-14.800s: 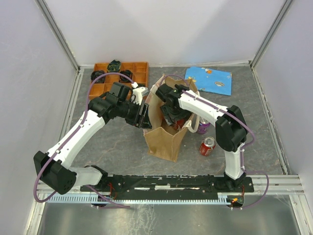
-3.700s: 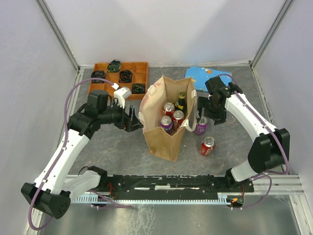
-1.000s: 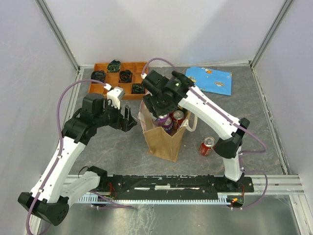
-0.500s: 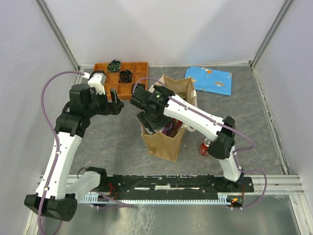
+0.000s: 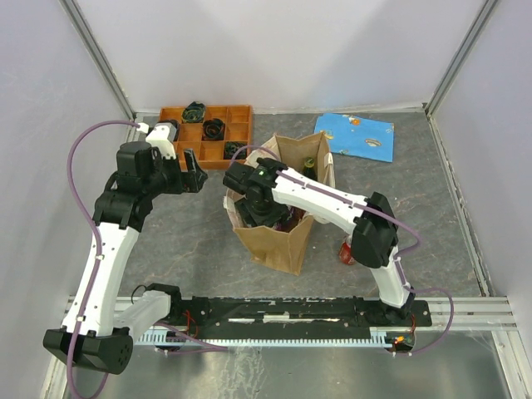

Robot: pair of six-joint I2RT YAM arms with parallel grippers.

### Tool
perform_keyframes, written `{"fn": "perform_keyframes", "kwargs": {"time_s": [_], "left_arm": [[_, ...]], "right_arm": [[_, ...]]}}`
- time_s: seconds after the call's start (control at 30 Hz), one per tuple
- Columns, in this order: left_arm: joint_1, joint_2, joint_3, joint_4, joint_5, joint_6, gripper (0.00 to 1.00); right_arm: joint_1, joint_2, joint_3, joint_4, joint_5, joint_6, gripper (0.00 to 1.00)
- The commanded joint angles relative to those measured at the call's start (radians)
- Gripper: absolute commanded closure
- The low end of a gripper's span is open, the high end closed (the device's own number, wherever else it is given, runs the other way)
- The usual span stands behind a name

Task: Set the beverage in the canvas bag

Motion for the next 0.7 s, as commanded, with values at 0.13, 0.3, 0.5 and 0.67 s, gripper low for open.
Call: {"fn": "perform_keyframes", "kwargs": {"time_s": [0.13, 0.3, 0.5, 0.67], "left_arm": [[0.005, -0.016, 0.011, 0.056, 0.000, -0.021, 0.12], [0.005, -0.011, 0.003, 0.065, 0.011, -0.029, 0.12], [0.005, -0.010, 0.002, 0.066, 0.011, -0.028, 0.12], [0.006, -0.008, -0.001, 0.068, 0.023, -0.030, 0.13]], "right_arm": [[-0.031, -0.041, -0.145, 0.143, -0.020, 0.048, 1.00], [-0.034, -0.043, -0.221, 0.183, -0.027, 0.051, 1.00], [-0.033, -0.040, -0.274, 0.209, -0.038, 0.057, 1.00], [-0.033, -0.049, -0.267, 0.215, -0.042, 0.045, 0.48]]}}
